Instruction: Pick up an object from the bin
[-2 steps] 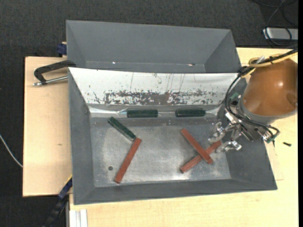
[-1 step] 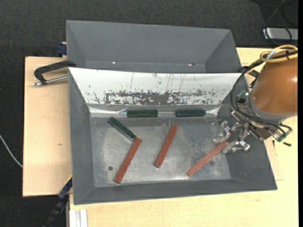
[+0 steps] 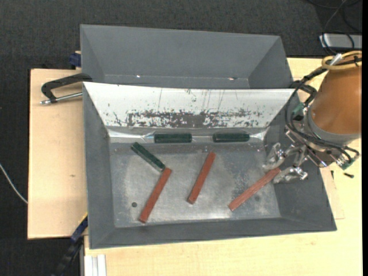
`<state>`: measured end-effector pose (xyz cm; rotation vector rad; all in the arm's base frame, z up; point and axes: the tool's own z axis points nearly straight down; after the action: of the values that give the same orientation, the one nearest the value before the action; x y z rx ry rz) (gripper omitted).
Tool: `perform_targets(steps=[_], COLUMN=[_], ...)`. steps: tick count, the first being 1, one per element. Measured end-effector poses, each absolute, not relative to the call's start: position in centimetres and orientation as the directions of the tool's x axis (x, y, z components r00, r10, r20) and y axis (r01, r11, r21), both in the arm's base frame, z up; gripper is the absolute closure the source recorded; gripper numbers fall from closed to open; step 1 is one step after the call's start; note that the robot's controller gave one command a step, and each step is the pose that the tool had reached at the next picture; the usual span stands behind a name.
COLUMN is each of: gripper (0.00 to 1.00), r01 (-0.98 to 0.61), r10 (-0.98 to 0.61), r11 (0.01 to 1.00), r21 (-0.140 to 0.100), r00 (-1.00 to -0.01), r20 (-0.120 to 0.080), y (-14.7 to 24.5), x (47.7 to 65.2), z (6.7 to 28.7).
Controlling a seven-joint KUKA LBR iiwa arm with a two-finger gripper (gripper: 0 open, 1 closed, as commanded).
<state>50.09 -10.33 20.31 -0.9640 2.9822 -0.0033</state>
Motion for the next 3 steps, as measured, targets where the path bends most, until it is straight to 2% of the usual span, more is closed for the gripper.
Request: perform_targets(steps=[1,3], gripper=[1.0,1.0], r01=[-0.576,-0.568], r10=[-0.576,-0.568], r11=[0.817,0.823], r21=[-0.002,0.001], r00=[-0.817,-0.823], r20=[-0.005,-0.002], y=[-10.64,-10.81], x=[50.7,50.18], z=[19.67,18.87])
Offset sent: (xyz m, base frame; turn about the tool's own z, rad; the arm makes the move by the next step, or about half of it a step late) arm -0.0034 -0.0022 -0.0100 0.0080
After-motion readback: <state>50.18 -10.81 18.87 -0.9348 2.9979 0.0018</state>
